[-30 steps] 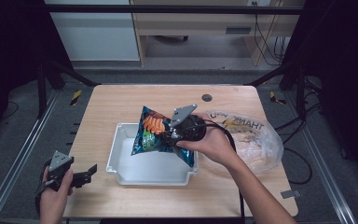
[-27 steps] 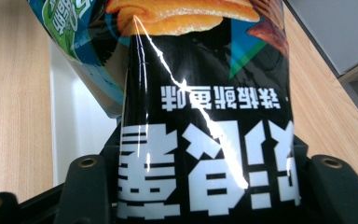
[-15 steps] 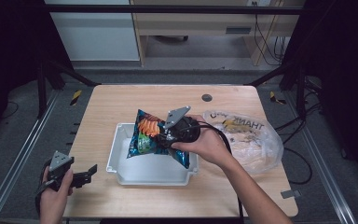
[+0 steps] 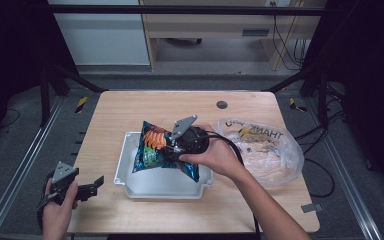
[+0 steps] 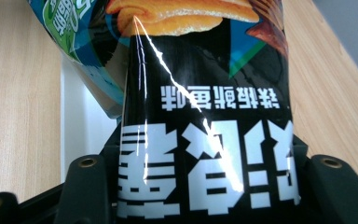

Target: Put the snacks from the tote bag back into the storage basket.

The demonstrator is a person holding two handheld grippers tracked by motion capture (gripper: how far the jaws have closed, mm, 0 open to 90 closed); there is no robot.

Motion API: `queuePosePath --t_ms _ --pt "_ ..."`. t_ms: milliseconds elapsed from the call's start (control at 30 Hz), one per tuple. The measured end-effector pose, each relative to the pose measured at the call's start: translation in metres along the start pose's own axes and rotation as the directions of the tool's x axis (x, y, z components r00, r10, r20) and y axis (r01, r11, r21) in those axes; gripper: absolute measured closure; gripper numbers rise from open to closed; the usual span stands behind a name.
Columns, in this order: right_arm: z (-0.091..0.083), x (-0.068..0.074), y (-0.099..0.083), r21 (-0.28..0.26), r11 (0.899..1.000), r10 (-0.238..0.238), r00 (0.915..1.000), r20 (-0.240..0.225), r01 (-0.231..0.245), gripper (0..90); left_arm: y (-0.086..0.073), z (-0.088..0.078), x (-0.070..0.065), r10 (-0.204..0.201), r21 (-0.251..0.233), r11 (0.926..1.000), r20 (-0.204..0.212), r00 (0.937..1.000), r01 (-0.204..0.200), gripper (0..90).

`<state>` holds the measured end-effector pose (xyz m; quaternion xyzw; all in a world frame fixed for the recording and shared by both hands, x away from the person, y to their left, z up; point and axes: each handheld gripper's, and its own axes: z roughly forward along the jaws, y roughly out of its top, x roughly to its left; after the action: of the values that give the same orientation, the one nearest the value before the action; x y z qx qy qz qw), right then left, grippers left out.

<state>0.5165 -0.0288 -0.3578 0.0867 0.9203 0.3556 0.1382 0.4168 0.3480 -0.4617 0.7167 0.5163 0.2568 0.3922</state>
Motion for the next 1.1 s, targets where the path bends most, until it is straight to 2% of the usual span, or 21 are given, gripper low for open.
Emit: queuePosePath --t_ms 967,1100 --pt "0.027 0.006 -0.001 0.036 0.999 -0.024 0.999 -0.037 0.025 41.0 0.001 -0.002 0.002 0.0 -0.008 1.0 -0.002 1.0 0.0 2.2" --pt "0.027 0.006 -0.004 0.038 0.999 -0.01 0.9994 -0.034 0.011 41.0 0.001 -0.001 0.001 0.0 -0.01 1.0 -0.001 1.0 0.0 2.2"
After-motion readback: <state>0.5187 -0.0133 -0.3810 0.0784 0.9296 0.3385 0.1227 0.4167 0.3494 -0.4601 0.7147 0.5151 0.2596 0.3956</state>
